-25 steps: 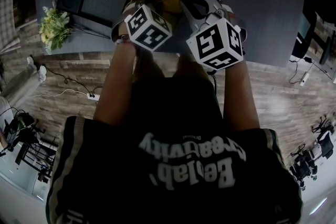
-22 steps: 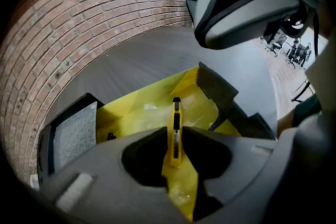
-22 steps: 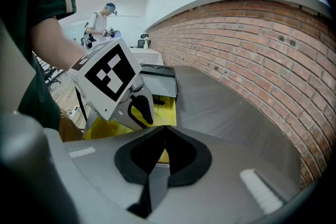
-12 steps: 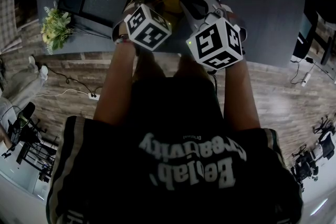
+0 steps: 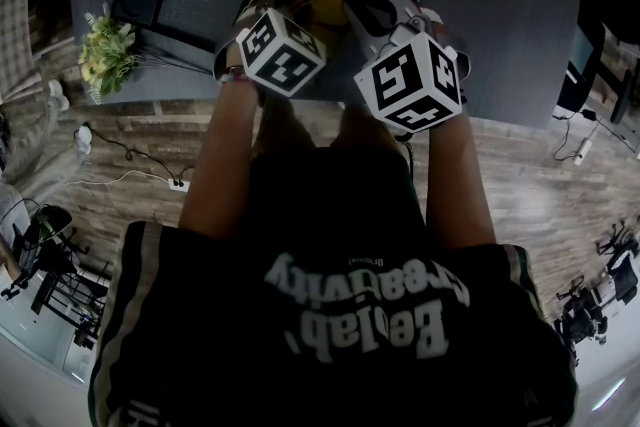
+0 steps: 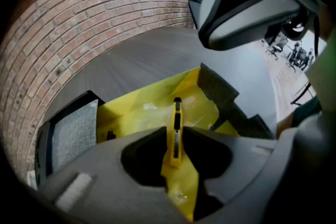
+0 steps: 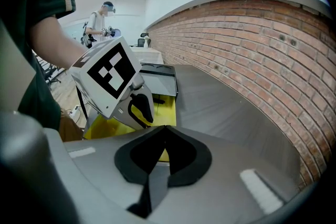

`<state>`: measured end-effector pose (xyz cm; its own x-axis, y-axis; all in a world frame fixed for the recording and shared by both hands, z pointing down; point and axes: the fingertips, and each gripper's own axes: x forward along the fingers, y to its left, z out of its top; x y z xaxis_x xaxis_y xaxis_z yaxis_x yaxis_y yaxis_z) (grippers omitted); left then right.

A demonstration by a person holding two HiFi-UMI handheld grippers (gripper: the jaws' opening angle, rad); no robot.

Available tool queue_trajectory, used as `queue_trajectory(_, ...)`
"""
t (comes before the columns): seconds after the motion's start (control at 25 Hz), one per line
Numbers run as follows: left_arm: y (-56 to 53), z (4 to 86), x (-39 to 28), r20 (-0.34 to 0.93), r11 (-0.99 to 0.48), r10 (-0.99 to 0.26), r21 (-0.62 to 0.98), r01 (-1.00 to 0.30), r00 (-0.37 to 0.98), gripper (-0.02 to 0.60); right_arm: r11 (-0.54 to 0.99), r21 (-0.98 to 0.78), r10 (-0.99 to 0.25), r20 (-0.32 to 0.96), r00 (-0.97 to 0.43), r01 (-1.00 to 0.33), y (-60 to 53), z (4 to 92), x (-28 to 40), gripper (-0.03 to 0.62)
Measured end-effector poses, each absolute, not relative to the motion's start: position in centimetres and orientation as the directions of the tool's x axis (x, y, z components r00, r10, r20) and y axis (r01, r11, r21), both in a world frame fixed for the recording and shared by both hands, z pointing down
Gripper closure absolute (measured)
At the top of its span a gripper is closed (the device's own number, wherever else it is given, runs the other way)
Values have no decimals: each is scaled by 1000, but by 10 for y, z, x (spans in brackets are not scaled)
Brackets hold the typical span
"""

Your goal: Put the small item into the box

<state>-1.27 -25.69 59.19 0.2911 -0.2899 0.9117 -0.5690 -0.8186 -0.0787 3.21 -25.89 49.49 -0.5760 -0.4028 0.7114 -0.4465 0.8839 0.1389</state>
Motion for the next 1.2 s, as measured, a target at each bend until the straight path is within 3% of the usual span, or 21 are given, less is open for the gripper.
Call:
queue_trajectory(0.32,-252,590,-10,912,-835,-268,-60,-547,309,437,884,152,-404,723,-561,-442,-256,493,36,588)
queue_trajectory(1.2,-242,542,-6,886,-831,-326,-102,-547,330,477,879,223,-446,699,-559,-422,-243,457,34,588)
